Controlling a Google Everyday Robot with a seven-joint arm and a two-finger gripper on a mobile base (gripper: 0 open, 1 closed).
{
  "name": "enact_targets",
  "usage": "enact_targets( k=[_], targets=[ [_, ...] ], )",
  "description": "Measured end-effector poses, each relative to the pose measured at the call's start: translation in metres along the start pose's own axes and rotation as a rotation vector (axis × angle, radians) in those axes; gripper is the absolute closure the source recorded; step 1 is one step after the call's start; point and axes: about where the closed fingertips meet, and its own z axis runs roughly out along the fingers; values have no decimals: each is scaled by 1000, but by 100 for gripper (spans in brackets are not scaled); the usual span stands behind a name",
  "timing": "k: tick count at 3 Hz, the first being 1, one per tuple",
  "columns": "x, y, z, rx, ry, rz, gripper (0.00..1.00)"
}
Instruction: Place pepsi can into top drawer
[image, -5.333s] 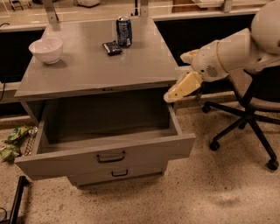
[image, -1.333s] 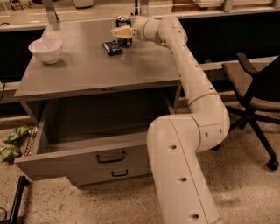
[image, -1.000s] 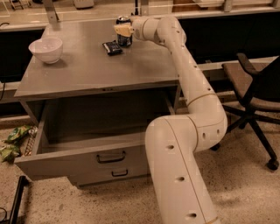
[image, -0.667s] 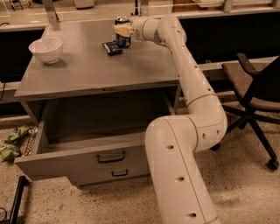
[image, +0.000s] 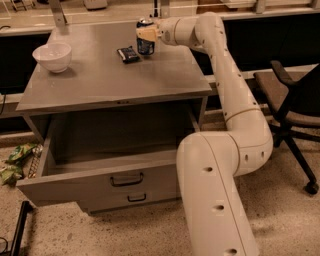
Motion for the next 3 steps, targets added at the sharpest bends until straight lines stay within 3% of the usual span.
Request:
enact_targets(
  k=[2, 3],
  targets=[
    [10, 14, -39, -89, 65, 9, 100],
    [17, 25, -53, -155, 46, -8, 100]
  ],
)
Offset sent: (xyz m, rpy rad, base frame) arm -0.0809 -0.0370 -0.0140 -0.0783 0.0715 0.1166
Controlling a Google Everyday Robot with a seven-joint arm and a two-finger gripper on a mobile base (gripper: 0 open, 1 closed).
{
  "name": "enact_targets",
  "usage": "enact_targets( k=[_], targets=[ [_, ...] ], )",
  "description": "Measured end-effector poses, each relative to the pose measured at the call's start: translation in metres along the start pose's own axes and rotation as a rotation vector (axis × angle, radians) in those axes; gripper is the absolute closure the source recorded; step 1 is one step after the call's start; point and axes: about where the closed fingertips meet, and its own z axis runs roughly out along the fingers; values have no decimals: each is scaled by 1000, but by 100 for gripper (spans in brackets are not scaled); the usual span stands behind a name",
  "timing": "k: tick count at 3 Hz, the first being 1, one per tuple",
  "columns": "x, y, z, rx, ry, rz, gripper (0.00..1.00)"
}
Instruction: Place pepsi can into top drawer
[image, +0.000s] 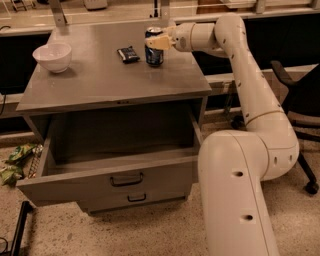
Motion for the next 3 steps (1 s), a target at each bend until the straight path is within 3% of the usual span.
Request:
enact_targets(
  k=[1, 3],
  targets=[
    [5, 19, -19, -80, -50, -57, 100],
    [-11, 43, -52, -129, -88, -115, 100]
  ],
)
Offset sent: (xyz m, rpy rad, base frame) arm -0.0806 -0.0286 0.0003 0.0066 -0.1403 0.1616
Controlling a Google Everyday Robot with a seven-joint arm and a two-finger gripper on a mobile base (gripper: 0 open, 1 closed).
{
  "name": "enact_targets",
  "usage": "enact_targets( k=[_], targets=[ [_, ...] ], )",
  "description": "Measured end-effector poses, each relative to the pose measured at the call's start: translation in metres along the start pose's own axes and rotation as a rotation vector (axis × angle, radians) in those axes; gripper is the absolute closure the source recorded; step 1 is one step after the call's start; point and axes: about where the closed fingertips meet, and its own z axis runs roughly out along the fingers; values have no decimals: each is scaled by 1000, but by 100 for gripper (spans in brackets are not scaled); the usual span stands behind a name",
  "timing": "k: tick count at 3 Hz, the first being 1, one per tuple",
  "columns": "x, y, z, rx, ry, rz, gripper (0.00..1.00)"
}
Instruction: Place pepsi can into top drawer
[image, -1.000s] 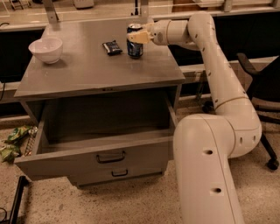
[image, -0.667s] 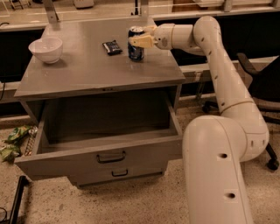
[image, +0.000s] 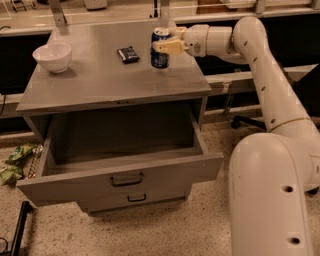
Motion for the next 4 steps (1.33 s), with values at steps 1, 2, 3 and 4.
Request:
enact_targets(
  k=[1, 2, 3, 4],
  targets=[
    [-14, 16, -14, -12, -5, 3, 100],
    [-20, 39, -30, -18, 0, 25, 100],
    [-10, 98, -49, -57, 11, 58, 100],
    [-10, 98, -48, -57, 11, 58, 100]
  ],
)
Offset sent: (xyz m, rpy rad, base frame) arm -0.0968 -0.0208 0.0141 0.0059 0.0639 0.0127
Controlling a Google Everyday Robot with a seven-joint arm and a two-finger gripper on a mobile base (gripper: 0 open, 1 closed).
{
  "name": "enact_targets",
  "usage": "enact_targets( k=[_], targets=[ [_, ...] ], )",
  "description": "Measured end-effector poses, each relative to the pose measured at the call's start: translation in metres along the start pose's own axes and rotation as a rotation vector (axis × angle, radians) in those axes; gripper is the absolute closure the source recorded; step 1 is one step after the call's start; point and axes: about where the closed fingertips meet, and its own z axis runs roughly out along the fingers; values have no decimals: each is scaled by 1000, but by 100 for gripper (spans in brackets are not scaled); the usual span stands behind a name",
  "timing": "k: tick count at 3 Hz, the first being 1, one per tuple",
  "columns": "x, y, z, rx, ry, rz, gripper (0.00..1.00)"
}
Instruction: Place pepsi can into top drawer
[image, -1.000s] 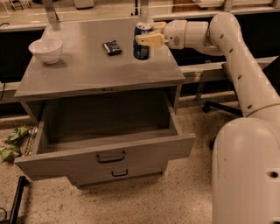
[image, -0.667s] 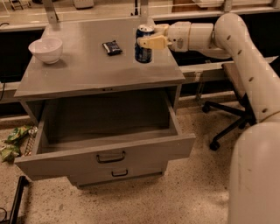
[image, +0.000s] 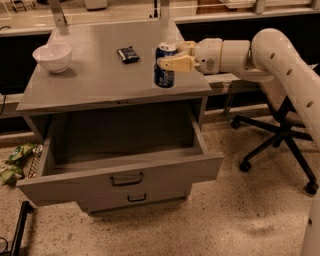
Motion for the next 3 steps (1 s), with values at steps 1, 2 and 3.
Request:
enact_targets(
  k=[1, 2, 3],
  targets=[
    [-8, 18, 2, -40, -20, 22, 100],
    [-17, 48, -1, -87, -48, 54, 100],
    [-12, 84, 7, -166, -54, 67, 100]
  ],
)
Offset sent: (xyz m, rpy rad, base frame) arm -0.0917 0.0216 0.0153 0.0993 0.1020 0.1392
